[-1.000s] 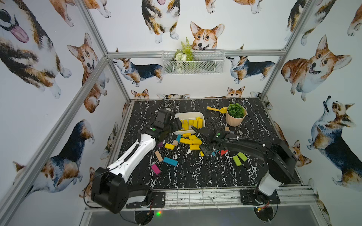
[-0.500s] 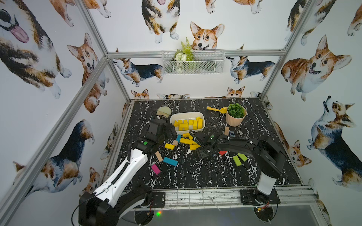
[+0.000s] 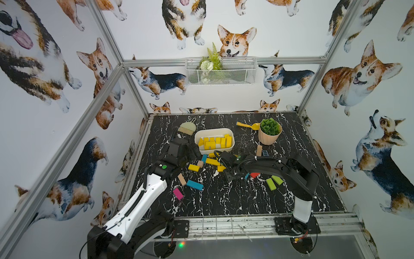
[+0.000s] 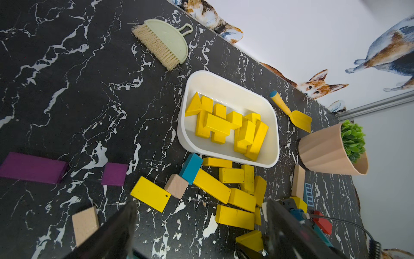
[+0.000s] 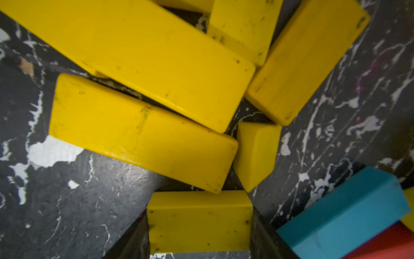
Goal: Pick out the yellow building blocks
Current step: Pick up the building block from the center of the board, then place the building block in the storage box.
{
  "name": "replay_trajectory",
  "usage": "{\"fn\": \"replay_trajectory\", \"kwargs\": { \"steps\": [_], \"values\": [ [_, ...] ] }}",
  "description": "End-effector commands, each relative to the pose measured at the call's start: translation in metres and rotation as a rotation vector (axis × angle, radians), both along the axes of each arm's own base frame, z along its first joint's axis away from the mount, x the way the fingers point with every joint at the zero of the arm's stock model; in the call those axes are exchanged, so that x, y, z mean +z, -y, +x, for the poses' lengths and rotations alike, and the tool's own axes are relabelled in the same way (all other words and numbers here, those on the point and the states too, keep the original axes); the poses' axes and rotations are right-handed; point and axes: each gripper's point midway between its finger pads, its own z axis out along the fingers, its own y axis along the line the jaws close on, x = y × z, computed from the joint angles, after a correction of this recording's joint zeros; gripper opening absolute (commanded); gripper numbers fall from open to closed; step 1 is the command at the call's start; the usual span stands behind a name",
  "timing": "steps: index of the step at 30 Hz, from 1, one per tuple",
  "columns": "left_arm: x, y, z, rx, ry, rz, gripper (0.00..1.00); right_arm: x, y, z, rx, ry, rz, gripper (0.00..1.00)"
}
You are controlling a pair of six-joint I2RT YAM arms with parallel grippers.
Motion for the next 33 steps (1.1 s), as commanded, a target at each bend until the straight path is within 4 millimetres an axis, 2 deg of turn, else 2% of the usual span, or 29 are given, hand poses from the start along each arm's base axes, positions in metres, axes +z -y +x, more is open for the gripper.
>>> {"fn": "replay_trajectory", "kwargs": {
  "steps": [1, 4, 7, 8, 11, 15, 19, 22, 27, 33],
  "values": [
    [-0.001, -0.004, 0.000, 0.024, -0.004, 0.002, 0.92, -0.002, 0.006, -0.002, -0.024, -0.008, -0.024, 0.57],
    [-0.003, -0.003, 0.001, 0.022, -0.008, 0.003, 0.92, 0.012, 0.005, -0.002, -0.018, 0.005, -0.013, 0.49],
    [-0.005, -0.002, 0.002, 0.025, -0.016, -0.006, 0.92, 0.045, 0.001, -0.002, 0.024, 0.065, -0.005, 0.47],
    [-0.021, -0.004, -0.002, 0.030, -0.046, 0.003, 0.92, 0.055, 0.000, -0.001, 0.035, 0.088, -0.002, 0.47],
    [-0.033, -0.004, -0.004, 0.042, -0.064, -0.011, 0.91, 0.085, -0.005, 0.006, 0.051, 0.153, 0.034, 0.47],
    [-0.043, -0.011, -0.010, 0.072, -0.097, 0.009, 0.91, 0.108, -0.014, 0.027, 0.063, 0.229, 0.054, 0.47],
    [-0.052, -0.022, -0.019, 0.108, -0.136, 0.046, 0.90, 0.120, -0.037, 0.057, 0.073, 0.247, 0.096, 0.47],
    [-0.060, -0.027, -0.027, 0.123, -0.165, 0.050, 0.90, 0.124, -0.052, 0.084, 0.072, 0.260, 0.115, 0.47],
    [-0.075, -0.031, -0.042, 0.149, -0.193, 0.020, 0.88, 0.115, -0.075, 0.130, 0.044, 0.229, 0.161, 0.47],
    [-0.082, -0.039, -0.054, 0.162, -0.205, 0.023, 0.88, 0.092, -0.095, 0.163, 0.024, 0.204, 0.156, 0.48]
  ]
}}
